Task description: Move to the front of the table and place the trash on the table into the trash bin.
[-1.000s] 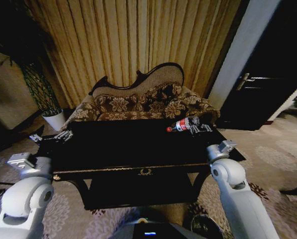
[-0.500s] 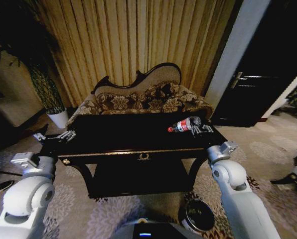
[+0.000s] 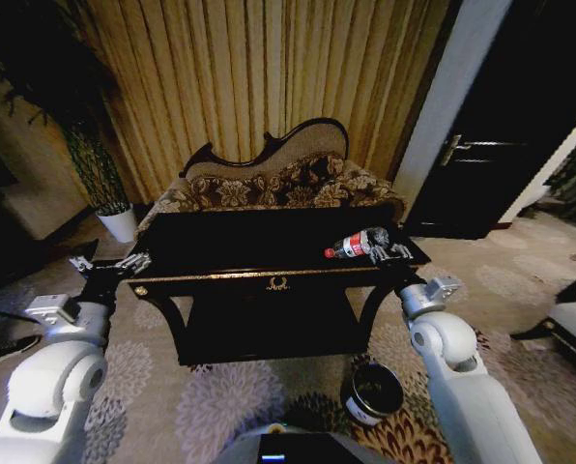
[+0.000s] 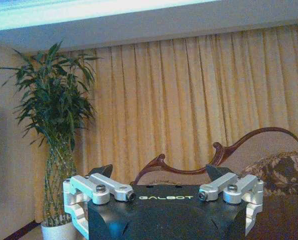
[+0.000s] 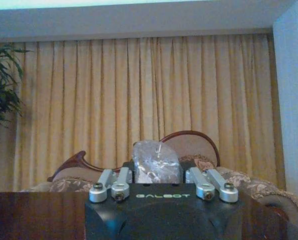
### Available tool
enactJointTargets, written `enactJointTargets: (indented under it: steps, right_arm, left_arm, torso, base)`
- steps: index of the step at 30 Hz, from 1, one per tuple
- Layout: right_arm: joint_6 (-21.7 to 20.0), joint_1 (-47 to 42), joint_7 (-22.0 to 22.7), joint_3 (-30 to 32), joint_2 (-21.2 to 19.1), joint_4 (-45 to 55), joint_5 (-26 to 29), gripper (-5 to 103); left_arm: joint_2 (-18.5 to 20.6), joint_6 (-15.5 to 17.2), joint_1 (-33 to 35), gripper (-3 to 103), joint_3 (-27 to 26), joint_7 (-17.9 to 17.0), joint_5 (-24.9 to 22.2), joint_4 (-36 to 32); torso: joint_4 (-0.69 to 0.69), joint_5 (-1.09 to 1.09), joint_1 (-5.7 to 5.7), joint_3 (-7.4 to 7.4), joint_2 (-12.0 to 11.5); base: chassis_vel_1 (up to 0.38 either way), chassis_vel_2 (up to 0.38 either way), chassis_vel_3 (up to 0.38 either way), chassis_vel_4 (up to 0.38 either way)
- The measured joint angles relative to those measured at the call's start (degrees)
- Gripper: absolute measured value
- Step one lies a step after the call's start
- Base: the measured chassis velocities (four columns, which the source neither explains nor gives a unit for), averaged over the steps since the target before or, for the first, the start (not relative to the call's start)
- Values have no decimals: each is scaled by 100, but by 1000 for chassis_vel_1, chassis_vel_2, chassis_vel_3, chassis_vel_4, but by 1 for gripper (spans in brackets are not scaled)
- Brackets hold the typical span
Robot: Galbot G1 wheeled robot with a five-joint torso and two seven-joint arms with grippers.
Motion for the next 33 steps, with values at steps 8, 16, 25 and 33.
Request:
enactJointTargets:
  steps: [8,16,25,33]
  right_arm:
    - [13,7,0,-235,70,-14,-137,41]
    - [43,-74,-1,-350,98,-664,-598,41]
    - [-110,-13,0,-534,-78,-2696,-824,41]
    - [166,513,-1,-411,46,-4231,-1762,41]
  left_arm:
    - [-59,-168,3,100,40,128,50,43]
    - [-2,-201,19,100,43,149,-28,47]
    - [339,-151,221,100,-118,-97,-638,-120]
    - [432,-350,346,100,-238,-97,-785,-80]
  torso:
    - [1,0,-5,-2,3]
    - [0,0,1,1,-2]
    - [-2,2,-1,-1,0]
    - [0,1,-1,0,0]
  base:
    - [237,-233,-229,220]
    - [43,-35,-33,48]
    - [-12,15,12,-17]
    - [0,0,0,0]
